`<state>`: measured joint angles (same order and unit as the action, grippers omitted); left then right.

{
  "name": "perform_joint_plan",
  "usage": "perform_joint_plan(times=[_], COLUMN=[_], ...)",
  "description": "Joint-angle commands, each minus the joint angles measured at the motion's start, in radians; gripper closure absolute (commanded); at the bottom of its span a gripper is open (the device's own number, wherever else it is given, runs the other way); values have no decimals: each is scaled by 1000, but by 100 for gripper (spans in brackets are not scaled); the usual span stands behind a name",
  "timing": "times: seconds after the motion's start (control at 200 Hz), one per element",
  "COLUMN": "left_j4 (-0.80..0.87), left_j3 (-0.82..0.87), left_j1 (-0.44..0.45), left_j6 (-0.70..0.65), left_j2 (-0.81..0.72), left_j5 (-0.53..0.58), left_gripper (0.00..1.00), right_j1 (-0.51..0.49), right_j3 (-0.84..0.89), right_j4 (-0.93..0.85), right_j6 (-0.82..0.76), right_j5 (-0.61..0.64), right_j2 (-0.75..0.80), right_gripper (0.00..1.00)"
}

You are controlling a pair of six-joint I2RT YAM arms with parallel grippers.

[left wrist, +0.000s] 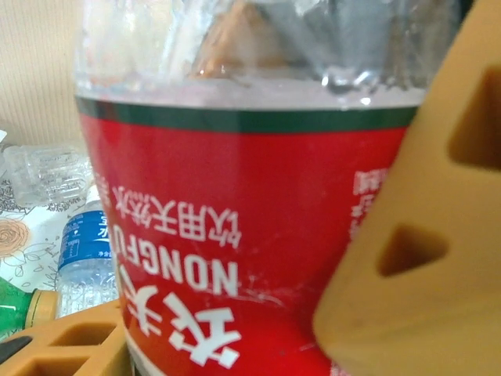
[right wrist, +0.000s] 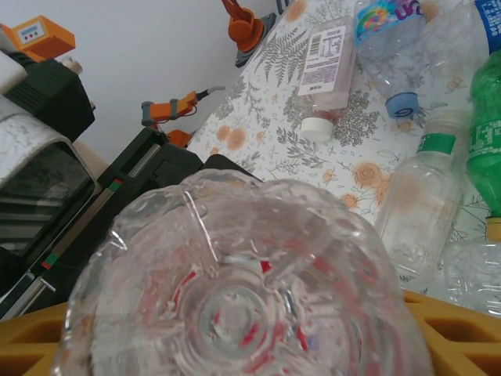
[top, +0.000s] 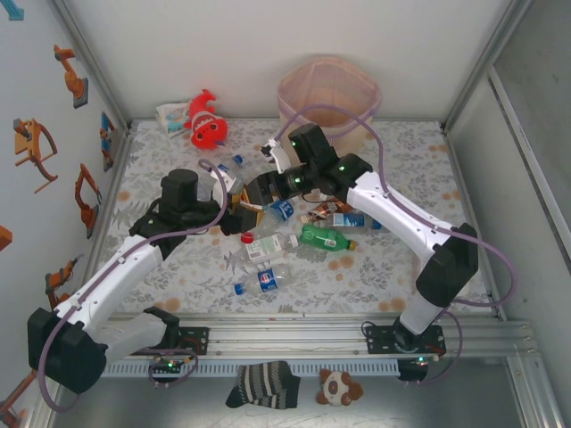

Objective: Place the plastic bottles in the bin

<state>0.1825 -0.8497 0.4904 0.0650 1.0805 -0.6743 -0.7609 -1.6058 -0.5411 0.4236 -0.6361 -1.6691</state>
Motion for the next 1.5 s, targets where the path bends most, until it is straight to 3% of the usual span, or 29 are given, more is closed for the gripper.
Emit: perform_joint_plan(times=[0.0, 0.265, 0.521, 0.756, 1.267, 1.492], left_j4=[-19, -7, -18, -18, 15, 28], left_j3=[-33, -35, -37, -26, -10, 8], left_j1=[4, 4, 4, 4, 2, 3], left_j6=[-21, -19, 0, 13, 28, 43], left_j2=[-3, -21, -55, -120, -190, -219], left_j5=[-30, -19, -12, 16, 76, 113], left_gripper=[45, 41, 28, 26, 22, 22], right_j1=[-7, -7, -8, 23, 282, 381], right_j3=[-22, -21, -22, -78, -333, -494], right_j4=[28, 29, 13, -58, -169, -160], right_j6=[15, 27, 17, -33, -123, -168], right_j5=[-22, -19, 32, 97, 182, 279], right_j2=[7, 32, 69, 81, 54, 5], right_gripper=[32, 45, 47, 47, 47, 47])
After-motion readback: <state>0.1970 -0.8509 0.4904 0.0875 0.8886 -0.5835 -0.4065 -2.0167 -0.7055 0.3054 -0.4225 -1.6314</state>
